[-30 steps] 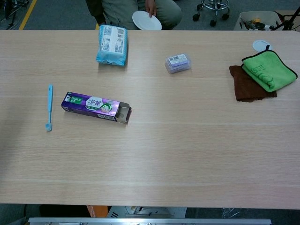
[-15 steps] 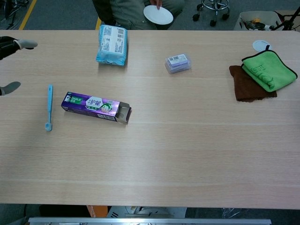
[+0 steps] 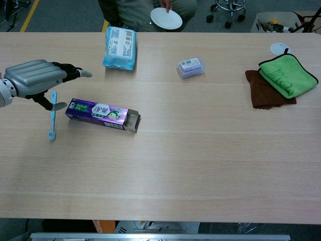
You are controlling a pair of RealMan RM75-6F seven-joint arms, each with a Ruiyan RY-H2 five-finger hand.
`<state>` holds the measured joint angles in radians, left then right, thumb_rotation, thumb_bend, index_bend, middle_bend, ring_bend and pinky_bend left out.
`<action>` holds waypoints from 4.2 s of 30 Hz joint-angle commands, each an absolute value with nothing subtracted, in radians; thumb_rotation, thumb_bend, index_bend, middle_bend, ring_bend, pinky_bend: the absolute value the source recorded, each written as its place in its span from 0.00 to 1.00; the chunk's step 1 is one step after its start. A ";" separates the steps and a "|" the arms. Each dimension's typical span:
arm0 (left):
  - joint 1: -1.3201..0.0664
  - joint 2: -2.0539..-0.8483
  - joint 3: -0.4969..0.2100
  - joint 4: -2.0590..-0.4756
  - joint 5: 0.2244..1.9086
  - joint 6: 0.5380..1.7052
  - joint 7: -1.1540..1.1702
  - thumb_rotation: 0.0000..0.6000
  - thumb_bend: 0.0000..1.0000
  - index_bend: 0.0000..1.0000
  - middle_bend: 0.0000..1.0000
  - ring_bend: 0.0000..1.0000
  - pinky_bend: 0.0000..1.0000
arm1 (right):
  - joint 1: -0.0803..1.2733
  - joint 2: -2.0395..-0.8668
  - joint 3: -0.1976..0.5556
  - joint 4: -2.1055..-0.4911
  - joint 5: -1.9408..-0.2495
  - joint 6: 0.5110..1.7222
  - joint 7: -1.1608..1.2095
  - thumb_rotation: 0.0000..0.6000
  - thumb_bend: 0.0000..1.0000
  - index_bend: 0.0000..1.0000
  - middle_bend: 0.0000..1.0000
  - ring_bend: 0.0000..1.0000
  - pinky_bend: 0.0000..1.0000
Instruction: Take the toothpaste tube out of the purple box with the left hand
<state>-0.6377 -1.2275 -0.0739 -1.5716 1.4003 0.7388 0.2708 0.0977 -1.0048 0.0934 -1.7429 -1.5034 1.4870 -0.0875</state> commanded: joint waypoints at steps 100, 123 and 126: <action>-0.704 -1.364 -0.062 -1.741 1.030 0.957 0.821 1.00 0.33 0.37 0.44 0.40 0.41 | 0.053 -1.013 0.080 -1.665 -1.492 1.509 0.026 1.00 0.20 0.24 0.30 0.29 0.32; -0.719 -1.443 -0.011 -1.553 0.888 0.862 0.648 1.00 0.32 0.10 0.19 0.18 0.37 | 0.056 -1.015 0.079 -1.670 -1.486 1.498 0.015 1.00 0.20 0.24 0.30 0.29 0.32; -0.710 -1.420 -0.015 -1.590 0.894 0.893 0.630 1.00 0.32 0.02 0.14 0.15 0.34 | 0.060 -1.017 0.080 -1.667 -1.489 1.493 0.016 1.00 0.20 0.24 0.30 0.29 0.32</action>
<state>-0.7146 -1.4310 -0.0129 -1.5753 0.8913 0.8792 0.6394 0.0603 -1.0173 0.0799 -1.6675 -1.4885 1.4934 0.0164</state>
